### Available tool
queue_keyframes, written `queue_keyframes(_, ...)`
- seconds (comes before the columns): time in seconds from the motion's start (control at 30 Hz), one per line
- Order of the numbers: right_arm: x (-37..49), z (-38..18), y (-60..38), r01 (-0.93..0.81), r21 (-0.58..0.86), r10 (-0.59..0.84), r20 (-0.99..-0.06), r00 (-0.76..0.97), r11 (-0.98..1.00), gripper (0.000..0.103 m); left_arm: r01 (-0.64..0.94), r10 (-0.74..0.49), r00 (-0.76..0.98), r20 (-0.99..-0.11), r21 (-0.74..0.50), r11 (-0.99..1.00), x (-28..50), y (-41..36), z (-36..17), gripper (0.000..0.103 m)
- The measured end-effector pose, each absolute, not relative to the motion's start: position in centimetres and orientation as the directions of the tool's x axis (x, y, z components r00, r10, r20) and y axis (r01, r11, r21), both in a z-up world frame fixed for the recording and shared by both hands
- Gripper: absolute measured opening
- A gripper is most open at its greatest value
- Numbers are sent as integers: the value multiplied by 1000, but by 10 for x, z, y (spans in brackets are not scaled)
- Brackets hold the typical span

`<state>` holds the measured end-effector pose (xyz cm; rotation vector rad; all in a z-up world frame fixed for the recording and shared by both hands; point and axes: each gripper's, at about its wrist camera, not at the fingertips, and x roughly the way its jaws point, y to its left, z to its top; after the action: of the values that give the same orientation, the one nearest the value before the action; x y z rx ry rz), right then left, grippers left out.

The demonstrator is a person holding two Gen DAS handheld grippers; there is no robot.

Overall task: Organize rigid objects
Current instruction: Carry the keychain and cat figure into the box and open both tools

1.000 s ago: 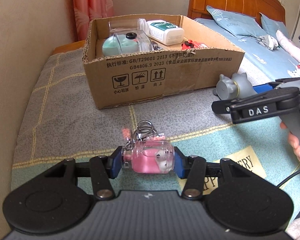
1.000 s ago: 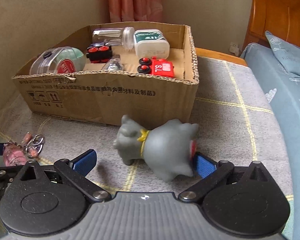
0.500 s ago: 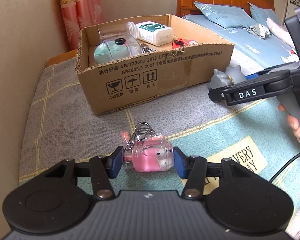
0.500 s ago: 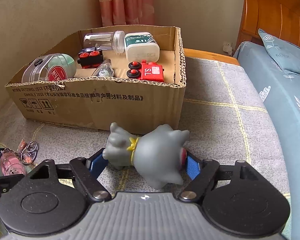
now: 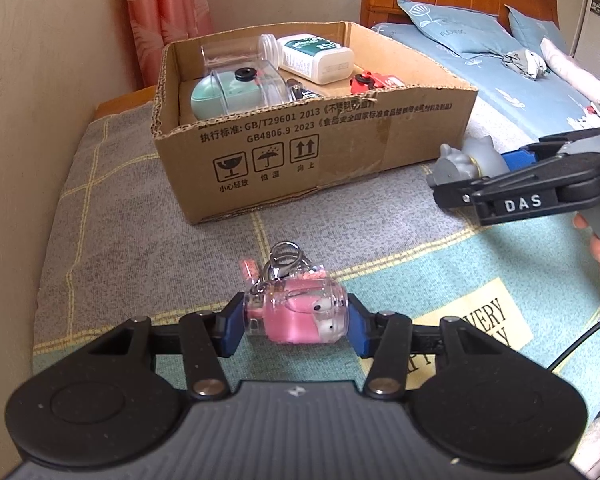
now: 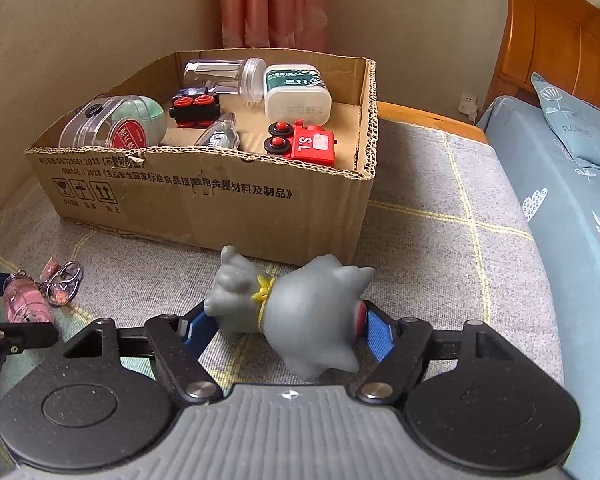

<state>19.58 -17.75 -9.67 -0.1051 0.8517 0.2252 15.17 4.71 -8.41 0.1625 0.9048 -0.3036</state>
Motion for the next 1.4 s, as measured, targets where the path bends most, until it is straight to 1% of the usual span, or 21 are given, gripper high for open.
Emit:
queue_keyframes(0.1,190,-90,-183,-289,-3,184,-765,617,957,78,332,-196,574,-795,8,943,150,47,-77,50)
queue_keyframes(0.37,169,-65,-192,-444,-99,216,-766,605,890,78,359,-197,585,-787,33,933,143,39,-50,50)
queue_keyframes(0.57,160,-49,-197,-492,-143,224,-760,610,859,78,385,-213,608,-765,50,921,141,30,-22,50)
queue_keyframes(0.73,156,-36,-199,-531,-138,256,-758,600,836,78,414,-238,635,-735,65,908,144,21,3,50)
queue_keyframes(1.07,166,-3,-199,-545,-140,301,-708,639,827,78,443,-268,689,-673,99,891,189,4,49,50)
queue_keyframes(1.23,178,16,-200,-535,-137,314,-680,662,834,79,463,-295,678,-673,80,882,224,-7,52,50)
queue_keyframes(1.4,192,27,-204,-524,-97,331,-674,660,846,79,456,-306,621,-721,15,890,256,-13,30,50)
